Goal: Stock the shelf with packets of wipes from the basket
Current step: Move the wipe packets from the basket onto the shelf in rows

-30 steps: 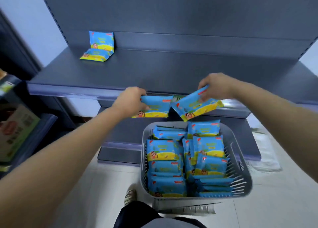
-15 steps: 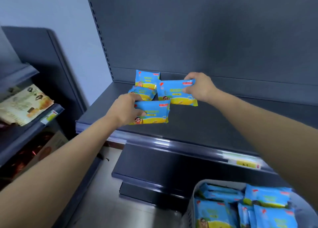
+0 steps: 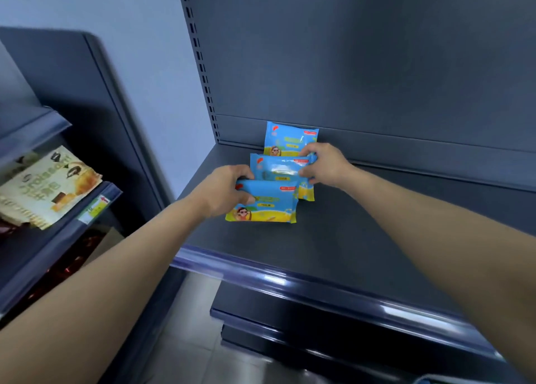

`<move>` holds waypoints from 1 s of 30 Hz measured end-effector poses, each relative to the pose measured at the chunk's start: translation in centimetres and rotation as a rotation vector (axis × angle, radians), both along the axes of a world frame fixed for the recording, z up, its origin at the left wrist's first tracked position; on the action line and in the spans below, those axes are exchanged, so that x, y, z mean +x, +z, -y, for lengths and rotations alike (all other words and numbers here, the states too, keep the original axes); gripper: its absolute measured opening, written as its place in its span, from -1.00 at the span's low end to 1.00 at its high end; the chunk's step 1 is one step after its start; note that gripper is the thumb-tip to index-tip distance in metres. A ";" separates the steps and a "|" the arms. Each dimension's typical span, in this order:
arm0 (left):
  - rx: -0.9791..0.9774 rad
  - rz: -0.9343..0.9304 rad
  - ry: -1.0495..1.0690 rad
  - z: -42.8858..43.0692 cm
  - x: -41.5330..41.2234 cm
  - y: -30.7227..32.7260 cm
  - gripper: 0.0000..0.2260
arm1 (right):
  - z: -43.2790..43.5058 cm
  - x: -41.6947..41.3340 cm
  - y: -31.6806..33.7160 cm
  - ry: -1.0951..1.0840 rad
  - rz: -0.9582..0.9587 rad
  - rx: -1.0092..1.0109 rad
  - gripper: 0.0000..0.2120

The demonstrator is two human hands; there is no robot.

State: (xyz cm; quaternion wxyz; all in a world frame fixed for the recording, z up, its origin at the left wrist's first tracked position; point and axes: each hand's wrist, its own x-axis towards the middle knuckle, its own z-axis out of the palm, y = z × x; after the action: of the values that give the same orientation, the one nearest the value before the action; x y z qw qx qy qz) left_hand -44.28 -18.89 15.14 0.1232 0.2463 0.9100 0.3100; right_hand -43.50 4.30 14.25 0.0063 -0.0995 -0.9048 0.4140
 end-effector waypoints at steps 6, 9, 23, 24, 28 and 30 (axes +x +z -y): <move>-0.013 0.046 -0.029 -1.7 -3.0 -0.2 -0.77 | -0.5 -1.3 -1.4 0.047 -0.039 0.193 -0.80; -0.084 0.014 -0.027 -2.7 -4.2 -0.4 -0.69 | -1.1 -1.5 -1.4 0.045 -0.045 0.199 -0.75; -0.343 -0.361 -0.003 -6.5 -3.8 -0.7 -0.47 | -1.4 4.5 1.6 0.151 -0.203 0.721 -0.70; -0.333 -0.390 -0.011 -6.9 -3.0 -0.3 -0.48 | -1.4 5.2 1.8 0.160 -0.217 0.758 -0.69; -0.240 -0.531 -0.059 -8.6 1.3 1.8 -0.56 | -2.4 8.8 3.2 0.140 -0.288 0.865 -0.64; -0.159 -0.604 -0.087 -9.5 4.3 3.1 -0.61 | -3.3 11.2 4.1 0.120 -0.322 0.908 -0.63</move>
State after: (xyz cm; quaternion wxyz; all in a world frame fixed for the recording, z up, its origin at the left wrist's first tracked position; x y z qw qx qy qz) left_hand -39.94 -9.39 18.23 -0.1206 0.3556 0.9154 0.1453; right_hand -32.33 7.62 18.35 0.1652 0.0310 -0.9857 -0.0130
